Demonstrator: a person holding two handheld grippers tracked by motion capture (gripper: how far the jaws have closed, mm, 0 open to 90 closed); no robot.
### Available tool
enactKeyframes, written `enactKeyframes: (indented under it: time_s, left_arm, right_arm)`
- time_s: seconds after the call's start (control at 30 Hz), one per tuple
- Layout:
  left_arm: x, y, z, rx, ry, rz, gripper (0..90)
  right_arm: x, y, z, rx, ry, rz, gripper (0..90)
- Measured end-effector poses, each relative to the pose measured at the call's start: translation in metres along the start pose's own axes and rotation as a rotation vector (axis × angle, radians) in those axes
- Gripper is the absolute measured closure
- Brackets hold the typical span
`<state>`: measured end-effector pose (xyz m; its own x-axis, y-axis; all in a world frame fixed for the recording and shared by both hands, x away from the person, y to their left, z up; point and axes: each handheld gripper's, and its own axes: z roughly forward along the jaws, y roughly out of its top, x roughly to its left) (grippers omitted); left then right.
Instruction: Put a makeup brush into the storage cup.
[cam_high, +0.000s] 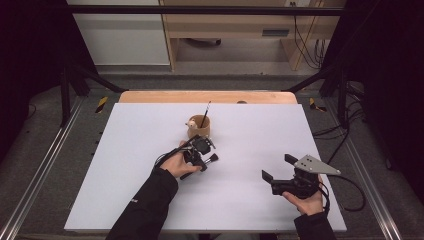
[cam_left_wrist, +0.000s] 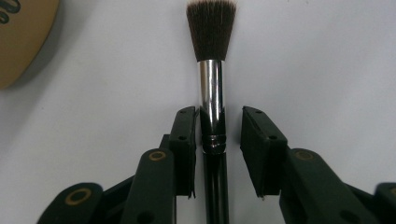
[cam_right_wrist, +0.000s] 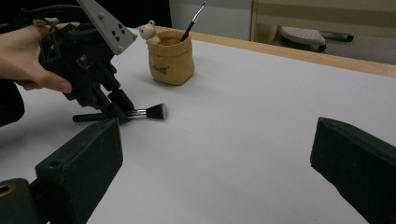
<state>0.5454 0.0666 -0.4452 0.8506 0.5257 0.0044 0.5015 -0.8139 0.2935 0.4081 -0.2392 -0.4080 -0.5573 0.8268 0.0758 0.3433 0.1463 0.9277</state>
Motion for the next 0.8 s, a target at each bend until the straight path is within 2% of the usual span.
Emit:
enactKeyframes:
  time_s: [0.23, 0.8]
  left_arm:
    - [0.0016, -0.0008, -0.0003, 0.008, -0.008, -0.022, 76.4]
    - [0.0006, -0.0003, -0.0005, 0.017, -0.003, -0.001, 77.2]
  right_arm:
    - [0.0004, 0.0000, 0.0003, 0.001, 0.001, -0.001, 3.1]
    - [0.0004, 0.0001, 0.0004, 0.003, 0.001, 0.001, 3.2]
